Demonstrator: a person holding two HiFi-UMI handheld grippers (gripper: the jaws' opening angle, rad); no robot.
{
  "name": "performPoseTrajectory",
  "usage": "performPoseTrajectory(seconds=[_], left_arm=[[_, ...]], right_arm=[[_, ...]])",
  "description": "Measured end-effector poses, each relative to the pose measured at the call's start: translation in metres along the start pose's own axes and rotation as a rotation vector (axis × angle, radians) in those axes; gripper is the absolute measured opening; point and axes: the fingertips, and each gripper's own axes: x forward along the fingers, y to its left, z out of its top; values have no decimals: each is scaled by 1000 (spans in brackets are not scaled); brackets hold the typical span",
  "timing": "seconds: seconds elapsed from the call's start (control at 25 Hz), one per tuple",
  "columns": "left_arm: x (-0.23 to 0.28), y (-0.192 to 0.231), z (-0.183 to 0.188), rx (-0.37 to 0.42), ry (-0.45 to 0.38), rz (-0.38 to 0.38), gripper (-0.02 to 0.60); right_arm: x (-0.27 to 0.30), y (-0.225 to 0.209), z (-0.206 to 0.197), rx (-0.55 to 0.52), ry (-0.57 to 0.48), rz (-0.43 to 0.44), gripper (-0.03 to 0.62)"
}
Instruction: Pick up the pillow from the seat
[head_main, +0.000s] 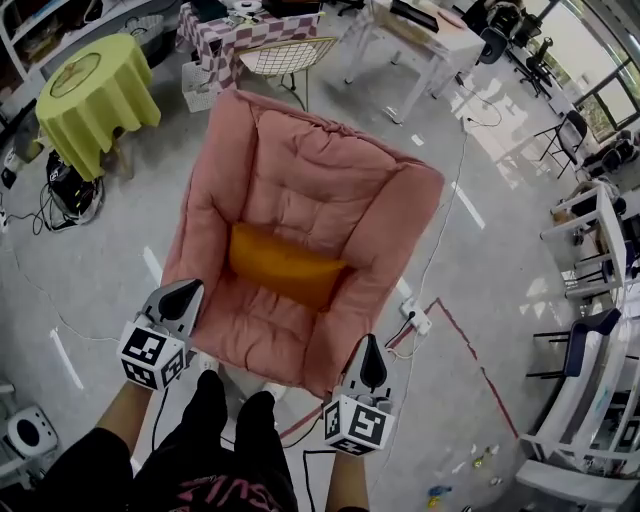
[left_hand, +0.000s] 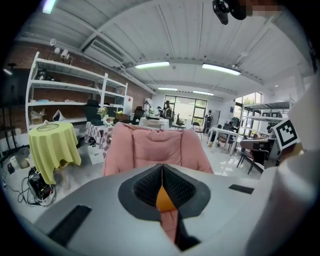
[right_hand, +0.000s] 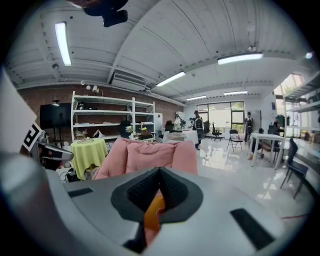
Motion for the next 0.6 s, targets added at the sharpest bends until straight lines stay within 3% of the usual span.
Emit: performPoseTrajectory(seconds=[0.6], left_arm=[[67,38,-56,-31,58,14,9]], right_arm=[[64,19,-63,-29,73,48,20]])
